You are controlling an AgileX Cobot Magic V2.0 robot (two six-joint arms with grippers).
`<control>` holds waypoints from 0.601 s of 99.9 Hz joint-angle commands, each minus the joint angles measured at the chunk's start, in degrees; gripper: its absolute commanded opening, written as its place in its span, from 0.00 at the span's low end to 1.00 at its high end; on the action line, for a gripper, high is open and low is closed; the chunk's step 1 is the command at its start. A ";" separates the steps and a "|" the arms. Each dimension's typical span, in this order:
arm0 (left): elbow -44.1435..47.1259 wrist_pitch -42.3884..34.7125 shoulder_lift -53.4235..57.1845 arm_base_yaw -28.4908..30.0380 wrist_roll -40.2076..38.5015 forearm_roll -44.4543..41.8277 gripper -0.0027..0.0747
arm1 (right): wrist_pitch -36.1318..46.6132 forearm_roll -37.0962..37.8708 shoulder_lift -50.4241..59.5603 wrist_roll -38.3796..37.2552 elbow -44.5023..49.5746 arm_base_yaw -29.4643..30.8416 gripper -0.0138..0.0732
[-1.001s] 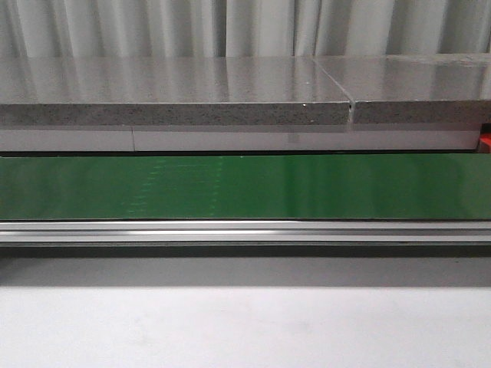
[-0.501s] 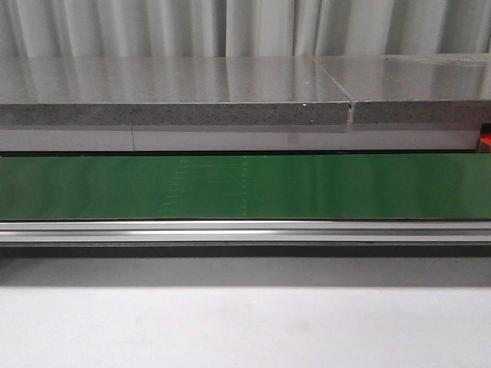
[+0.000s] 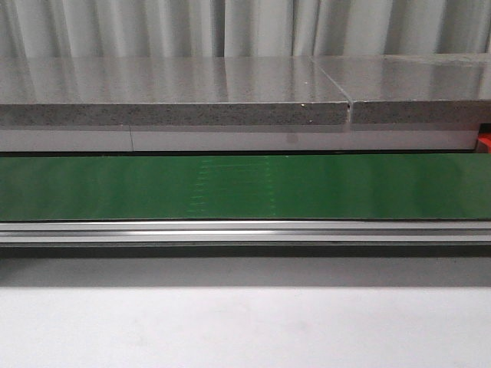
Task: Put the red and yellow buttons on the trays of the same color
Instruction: 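Move the left gripper over the red and yellow buttons on the table, then lower the left gripper and grasp the red button nearest the belt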
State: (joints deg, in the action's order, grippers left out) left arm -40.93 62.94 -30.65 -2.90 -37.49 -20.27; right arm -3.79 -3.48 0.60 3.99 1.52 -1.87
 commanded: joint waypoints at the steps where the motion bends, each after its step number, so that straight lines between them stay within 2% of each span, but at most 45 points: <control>1: -2.30 -2.50 -3.68 -0.48 -1.19 -1.43 0.89 | 4.69 0.43 1.08 0.32 -0.81 -0.10 0.08; 33: -10.10 -3.05 -16.14 0.11 -3.50 -2.08 0.89 | 4.69 0.43 1.08 0.32 -0.81 -0.10 0.08; 60: -13.65 -2.83 -22.23 7.33 -1.20 -1.31 0.89 | 4.69 0.43 1.08 0.32 -0.81 -0.10 0.08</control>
State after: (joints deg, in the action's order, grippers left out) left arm -52.49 62.22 -51.79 2.08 -39.85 -20.81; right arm -3.79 -3.48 0.60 3.99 1.52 -1.87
